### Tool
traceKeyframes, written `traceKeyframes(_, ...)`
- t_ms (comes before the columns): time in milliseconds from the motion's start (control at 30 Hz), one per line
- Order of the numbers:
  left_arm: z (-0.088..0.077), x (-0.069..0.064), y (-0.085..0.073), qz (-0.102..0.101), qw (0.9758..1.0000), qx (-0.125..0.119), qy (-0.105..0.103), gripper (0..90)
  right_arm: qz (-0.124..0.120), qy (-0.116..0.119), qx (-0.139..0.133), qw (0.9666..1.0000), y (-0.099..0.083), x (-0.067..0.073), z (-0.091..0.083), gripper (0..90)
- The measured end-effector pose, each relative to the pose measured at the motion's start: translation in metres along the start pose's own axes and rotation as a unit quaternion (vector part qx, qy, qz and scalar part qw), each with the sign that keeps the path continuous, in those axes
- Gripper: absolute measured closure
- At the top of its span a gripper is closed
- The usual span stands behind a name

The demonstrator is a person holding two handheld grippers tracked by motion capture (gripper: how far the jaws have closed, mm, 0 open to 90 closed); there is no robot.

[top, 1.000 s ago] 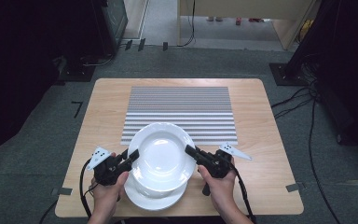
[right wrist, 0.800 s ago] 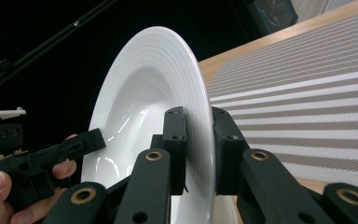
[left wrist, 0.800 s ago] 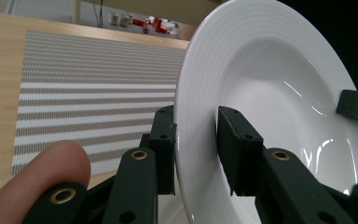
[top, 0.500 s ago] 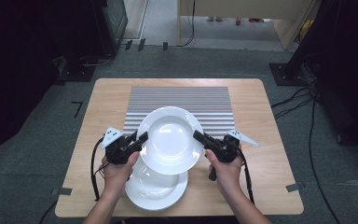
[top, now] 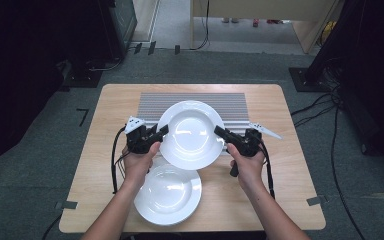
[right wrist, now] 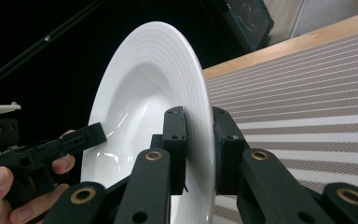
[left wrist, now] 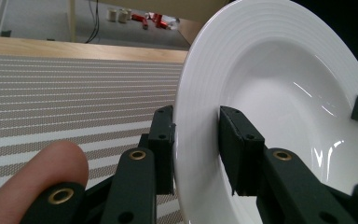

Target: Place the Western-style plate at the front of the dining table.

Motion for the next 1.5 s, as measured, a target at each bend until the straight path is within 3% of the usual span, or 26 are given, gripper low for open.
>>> traceKeyframes(300, 0.033, 0.009, 0.012, 0.004, 0.9999, 0.016, 0.002, 67.2, 0.014, -0.021, -0.009, 0.9996, 0.014, -0.026, 0.019, 78.6)
traceKeyframes(667, 0.076, 0.029, 0.015, -0.011, 0.9986, 0.051, -0.005, 67.0, 0.039, -0.049, -0.006, 0.9981, 0.019, -0.055, 0.042, 78.2)
traceKeyframes(800, 0.091, 0.039, 0.013, -0.019, 0.9969, 0.075, -0.011, 66.9, 0.049, -0.064, -0.008, 0.9967, 0.019, -0.064, 0.052, 78.0)
traceKeyframes(933, 0.103, 0.049, 0.008, -0.023, 0.9949, 0.098, -0.004, 66.0, 0.055, -0.076, -0.002, 0.9956, 0.016, -0.072, 0.063, 78.1)
traceKeyframes(967, 0.105, 0.052, 0.008, -0.029, 0.994, 0.106, -0.006, 65.9, 0.057, -0.08, -0.001, 0.9952, 0.016, -0.074, 0.066, 78.0)
traceKeyframes(1033, 0.111, 0.057, 0.007, -0.063, 0.9911, 0.117, -0.009, 65.7, 0.067, -0.087, 0.002, 0.9939, 0.016, -0.079, 0.073, 78.0)
traceKeyframes(1067, 0.113, 0.059, 0.007, -0.071, 0.9901, 0.121, -0.01, 65.7, 0.067, -0.087, 0.002, 0.9939, 0.016, -0.079, 0.073, 78.0)
traceKeyframes(1167, 0.122, 0.063, 0.008, -0.068, 0.9895, 0.128, 0.004, 65.5, 0.079, -0.092, 0.001, 0.9926, 0.02, -0.085, 0.081, 78.3)
traceKeyframes(1333, 0.134, 0.069, 0.006, -0.092, 0.9863, 0.134, 0.027, 65.1, 0.087, -0.106, 0.011, 0.9905, 0.023, -0.096, 0.095, 76.9)
traceKeyframes(1400, 0.138, 0.071, 0.001, -0.095, 0.9845, 0.145, 0.029, 65.3, 0.09, -0.117, 0.017, 0.9889, 0.022, -0.103, 0.099, 76.4)
traceKeyframes(1500, 0.142, 0.073, -0.002, -0.094, 0.984, 0.147, 0.036, 65.4, 0.1, -0.124, 0.016, 0.9871, 0.021, -0.109, 0.104, 76.4)
Point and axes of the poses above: each handheld gripper's, and its own axes: z roughly forward along the jaws, y roughly out of its top, x roughly to its left, the point moved 8 cm from there along z, roughly forward along the jaws, and after that the axes turned 4 degrees about z, right-handed, at the moved point
